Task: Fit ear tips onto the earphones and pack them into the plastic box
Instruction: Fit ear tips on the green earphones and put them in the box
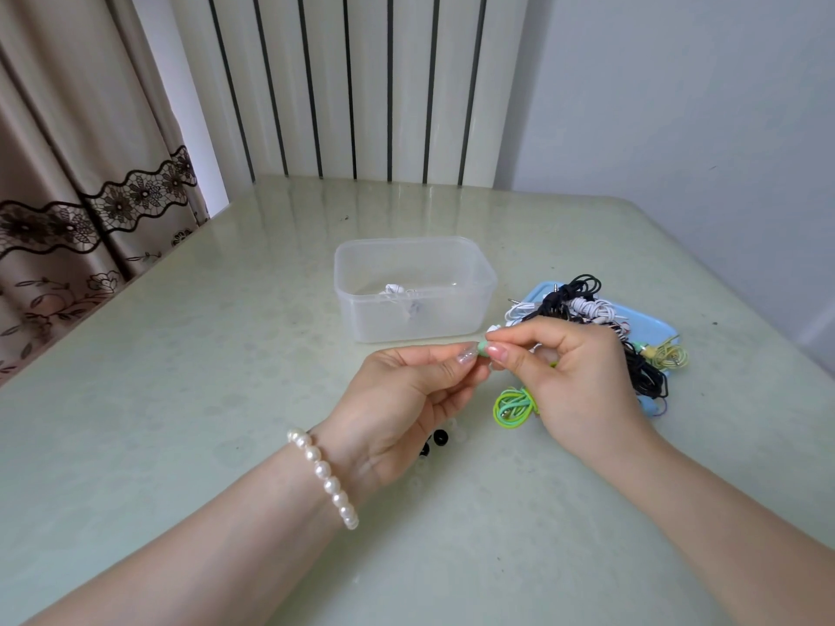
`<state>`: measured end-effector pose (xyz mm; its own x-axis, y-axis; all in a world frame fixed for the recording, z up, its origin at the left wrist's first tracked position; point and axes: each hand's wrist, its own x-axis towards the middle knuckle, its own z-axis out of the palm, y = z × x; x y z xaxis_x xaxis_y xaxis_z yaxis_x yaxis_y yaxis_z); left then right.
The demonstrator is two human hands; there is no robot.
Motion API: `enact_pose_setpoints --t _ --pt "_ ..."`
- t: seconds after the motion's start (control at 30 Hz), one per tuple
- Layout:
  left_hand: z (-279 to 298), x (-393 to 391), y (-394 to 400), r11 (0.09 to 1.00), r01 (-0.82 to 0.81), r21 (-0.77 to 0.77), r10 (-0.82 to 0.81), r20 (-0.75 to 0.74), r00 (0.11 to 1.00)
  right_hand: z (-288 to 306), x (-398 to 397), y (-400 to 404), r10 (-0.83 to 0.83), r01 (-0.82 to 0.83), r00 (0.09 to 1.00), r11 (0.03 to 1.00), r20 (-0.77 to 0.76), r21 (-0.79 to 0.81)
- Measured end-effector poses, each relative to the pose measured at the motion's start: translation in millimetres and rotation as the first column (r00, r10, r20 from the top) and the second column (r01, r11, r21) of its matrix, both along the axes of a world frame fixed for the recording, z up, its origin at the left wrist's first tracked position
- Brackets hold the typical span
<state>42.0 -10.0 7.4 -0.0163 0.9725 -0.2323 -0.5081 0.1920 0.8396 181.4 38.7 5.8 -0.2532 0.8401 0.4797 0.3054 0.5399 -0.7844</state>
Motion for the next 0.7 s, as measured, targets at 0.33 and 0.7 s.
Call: enact_pose_setpoints --t 0.33,0.7 --pt "2 -1 0 0.998 0.059 -0.021 -0.057 0.075 0.996 12 1 -1 0.057 -0.119 0.980 0.936 -0.193 -0.331" --pt "2 -3 1 0.994 -0.003 0.110 0.027 -0.221 0.975 16 3 3 0.039 -0.305 0.909 0.743 -0.415 -0.596"
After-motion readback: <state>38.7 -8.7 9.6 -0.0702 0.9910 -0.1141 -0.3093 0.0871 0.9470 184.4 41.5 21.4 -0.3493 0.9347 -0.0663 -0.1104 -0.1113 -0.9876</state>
